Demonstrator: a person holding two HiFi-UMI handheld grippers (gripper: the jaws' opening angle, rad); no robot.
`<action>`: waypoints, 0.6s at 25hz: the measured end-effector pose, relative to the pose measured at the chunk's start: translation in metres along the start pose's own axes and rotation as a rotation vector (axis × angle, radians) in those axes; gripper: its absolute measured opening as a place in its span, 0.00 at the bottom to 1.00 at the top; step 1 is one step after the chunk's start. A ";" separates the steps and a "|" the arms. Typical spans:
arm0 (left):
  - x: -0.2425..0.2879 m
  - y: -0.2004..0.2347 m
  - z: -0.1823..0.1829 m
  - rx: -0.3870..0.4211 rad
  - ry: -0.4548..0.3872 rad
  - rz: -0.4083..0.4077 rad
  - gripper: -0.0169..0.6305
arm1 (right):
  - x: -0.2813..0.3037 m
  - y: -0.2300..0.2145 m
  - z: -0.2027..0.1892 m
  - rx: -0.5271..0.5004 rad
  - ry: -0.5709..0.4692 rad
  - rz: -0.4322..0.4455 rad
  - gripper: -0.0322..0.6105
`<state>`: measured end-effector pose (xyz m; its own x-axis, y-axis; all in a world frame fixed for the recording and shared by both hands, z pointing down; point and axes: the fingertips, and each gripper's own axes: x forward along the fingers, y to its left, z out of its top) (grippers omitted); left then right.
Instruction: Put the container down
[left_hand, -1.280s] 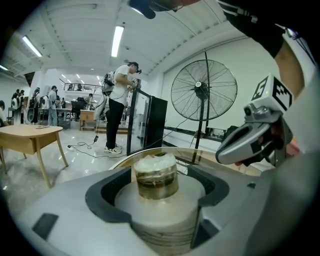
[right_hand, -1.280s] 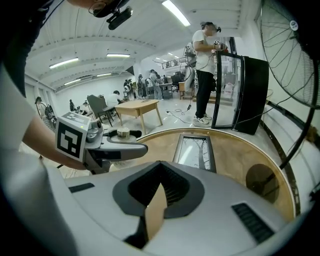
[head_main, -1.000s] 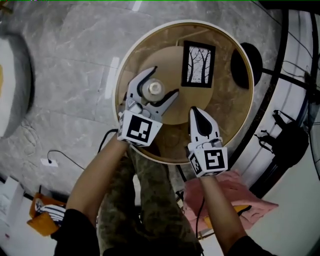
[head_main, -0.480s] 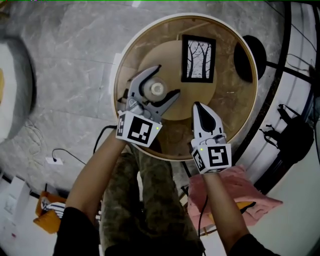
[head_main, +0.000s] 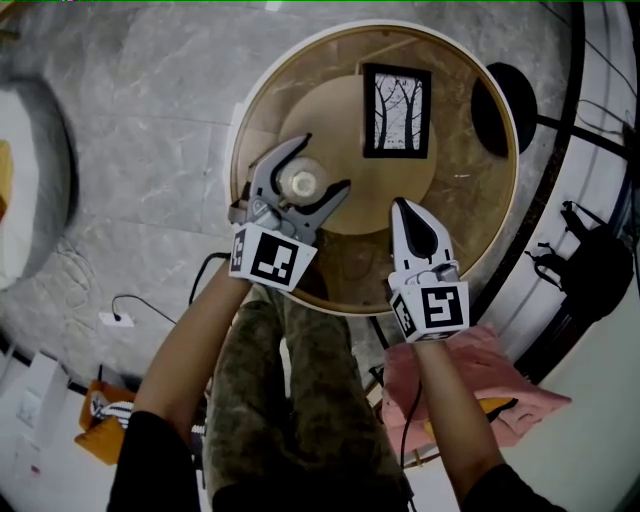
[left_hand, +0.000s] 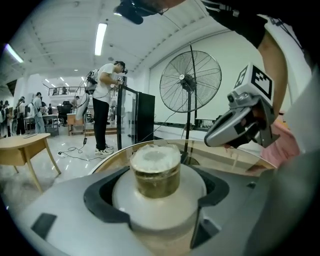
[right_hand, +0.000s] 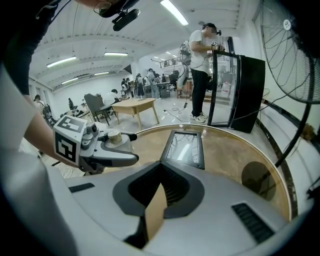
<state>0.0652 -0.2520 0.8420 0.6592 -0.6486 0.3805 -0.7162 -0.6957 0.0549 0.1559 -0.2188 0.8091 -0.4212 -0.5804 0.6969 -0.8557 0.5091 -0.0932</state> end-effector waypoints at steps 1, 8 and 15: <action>-0.001 -0.001 -0.002 -0.009 0.006 -0.012 0.58 | 0.000 -0.001 0.001 0.003 0.000 -0.001 0.08; -0.004 -0.003 -0.007 -0.020 0.034 -0.021 0.59 | 0.002 0.001 -0.001 0.024 0.004 0.005 0.08; -0.010 -0.005 -0.017 0.006 0.087 -0.017 0.59 | -0.002 0.018 0.006 -0.081 -0.006 0.034 0.08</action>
<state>0.0578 -0.2365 0.8538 0.6485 -0.6074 0.4588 -0.7034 -0.7086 0.0563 0.1396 -0.2123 0.8017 -0.4513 -0.5656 0.6903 -0.8138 0.5781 -0.0584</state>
